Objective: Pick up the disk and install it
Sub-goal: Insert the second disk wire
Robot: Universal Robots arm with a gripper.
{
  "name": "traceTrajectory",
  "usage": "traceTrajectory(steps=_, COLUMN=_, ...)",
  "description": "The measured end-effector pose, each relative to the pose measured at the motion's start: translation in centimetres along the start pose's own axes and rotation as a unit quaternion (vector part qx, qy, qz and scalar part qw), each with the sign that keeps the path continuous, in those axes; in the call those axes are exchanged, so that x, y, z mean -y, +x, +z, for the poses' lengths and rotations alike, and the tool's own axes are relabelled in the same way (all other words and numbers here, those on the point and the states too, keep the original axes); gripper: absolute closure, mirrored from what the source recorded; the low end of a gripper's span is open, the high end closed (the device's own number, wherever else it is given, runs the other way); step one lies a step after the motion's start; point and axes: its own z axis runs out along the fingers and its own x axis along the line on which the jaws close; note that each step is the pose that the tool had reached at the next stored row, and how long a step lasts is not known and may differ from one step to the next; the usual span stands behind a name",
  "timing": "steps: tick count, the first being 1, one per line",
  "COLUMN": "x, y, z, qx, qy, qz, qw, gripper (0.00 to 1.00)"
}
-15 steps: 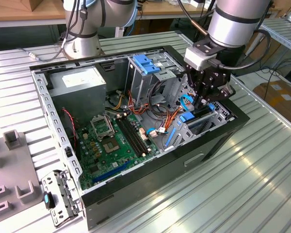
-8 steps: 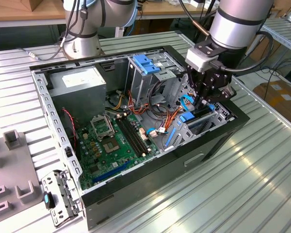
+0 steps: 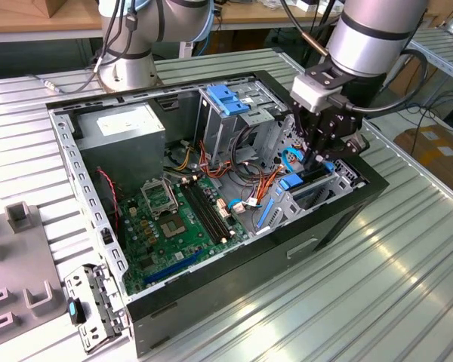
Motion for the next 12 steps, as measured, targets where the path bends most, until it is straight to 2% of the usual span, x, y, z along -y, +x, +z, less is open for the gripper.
traceTrajectory(steps=6, x=-0.02, y=0.44, z=0.05, qx=0.0001, qy=0.0, qz=0.0, qw=1.0, gripper=0.84)
traceTrajectory(steps=12, x=-0.04, y=0.46, z=0.18, qx=-0.0001, qy=0.0, qz=0.001, qw=1.0, gripper=0.84)
